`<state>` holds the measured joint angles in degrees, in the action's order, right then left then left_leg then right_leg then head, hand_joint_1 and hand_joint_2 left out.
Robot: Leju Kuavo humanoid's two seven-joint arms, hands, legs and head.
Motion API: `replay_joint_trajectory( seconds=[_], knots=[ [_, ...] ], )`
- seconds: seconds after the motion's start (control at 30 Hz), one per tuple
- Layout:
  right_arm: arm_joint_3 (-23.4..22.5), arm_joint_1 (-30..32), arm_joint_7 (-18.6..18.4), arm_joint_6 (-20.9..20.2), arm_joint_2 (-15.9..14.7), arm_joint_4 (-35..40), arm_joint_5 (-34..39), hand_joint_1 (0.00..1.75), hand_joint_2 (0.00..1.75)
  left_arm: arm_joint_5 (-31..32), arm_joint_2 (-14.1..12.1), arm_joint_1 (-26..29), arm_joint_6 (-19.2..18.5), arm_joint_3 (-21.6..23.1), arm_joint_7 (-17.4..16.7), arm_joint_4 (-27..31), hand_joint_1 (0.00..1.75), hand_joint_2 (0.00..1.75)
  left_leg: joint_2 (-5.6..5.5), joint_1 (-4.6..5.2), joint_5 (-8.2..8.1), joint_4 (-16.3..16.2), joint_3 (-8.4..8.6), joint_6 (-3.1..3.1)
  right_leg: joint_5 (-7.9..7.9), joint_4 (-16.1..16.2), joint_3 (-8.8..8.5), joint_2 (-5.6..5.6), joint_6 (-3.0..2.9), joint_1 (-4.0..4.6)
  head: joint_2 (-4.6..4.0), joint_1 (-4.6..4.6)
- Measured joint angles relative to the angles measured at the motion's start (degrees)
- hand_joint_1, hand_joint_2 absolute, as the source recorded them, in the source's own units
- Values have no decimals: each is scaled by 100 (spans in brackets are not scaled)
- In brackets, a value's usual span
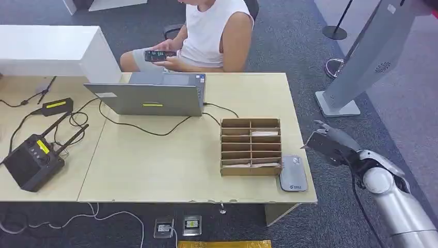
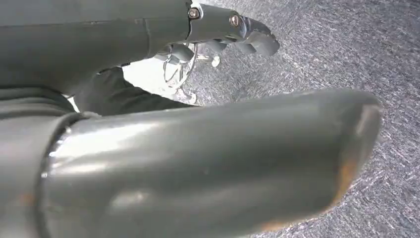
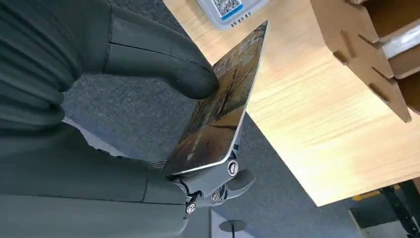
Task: Pass the card to the sensor for recognition and then transmit it.
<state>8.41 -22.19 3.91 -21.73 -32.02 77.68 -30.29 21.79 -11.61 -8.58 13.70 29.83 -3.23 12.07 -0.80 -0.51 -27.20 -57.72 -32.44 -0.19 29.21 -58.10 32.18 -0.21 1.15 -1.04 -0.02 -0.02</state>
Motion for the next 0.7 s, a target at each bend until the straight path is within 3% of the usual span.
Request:
replay_joint_trajectory(
  seconds=[0.5,0.7],
  knots=[
    [-72,661,-247,-651,37,575,-205,175,175,87,-13,-10,-55,0,-9,0,0,0,0,0,0,1,-2,0,0,0,-1,-1,0,0,0,0],
    [-15,824,-326,-636,120,708,-308,175,175,122,-11,-13,-55,-2,-46,0,0,0,0,0,0,1,-1,0,0,0,-1,-1,0,0,0,0]
  ],
)
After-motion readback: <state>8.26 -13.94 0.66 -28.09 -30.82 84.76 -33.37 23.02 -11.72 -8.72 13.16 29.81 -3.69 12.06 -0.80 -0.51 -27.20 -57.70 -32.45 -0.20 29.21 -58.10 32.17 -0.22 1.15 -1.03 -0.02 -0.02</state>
